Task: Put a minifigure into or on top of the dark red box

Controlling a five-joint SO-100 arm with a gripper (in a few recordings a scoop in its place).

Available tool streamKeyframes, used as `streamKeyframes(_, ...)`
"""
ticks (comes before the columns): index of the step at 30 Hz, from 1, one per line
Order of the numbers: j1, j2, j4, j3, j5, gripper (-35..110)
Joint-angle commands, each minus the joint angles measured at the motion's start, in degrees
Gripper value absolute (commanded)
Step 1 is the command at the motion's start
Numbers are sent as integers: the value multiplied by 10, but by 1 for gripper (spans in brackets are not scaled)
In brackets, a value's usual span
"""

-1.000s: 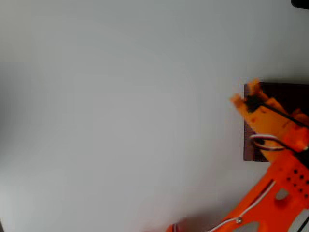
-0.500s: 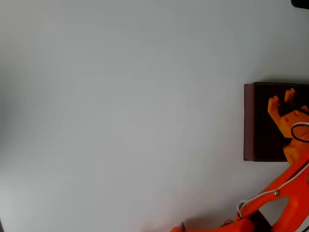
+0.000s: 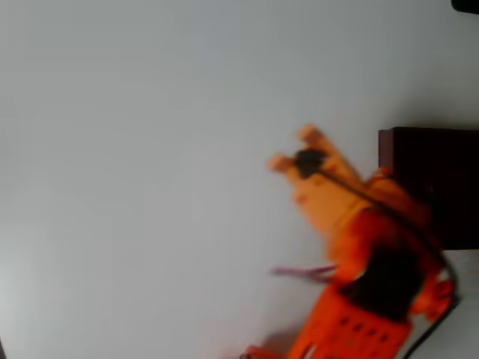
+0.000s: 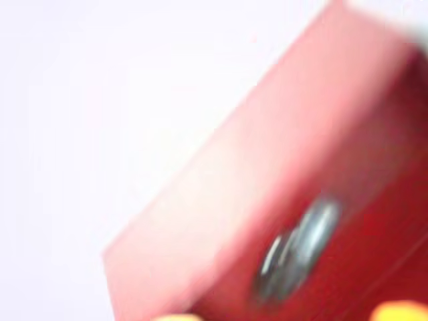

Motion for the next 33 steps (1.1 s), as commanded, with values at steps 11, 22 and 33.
streamKeyframes(11, -413, 755, -91, 579, -2, 0)
streamKeyframes(22, -526, 791, -62, 678, -119, 1)
streamKeyframes(33, -536, 795, -122, 770, -122, 0)
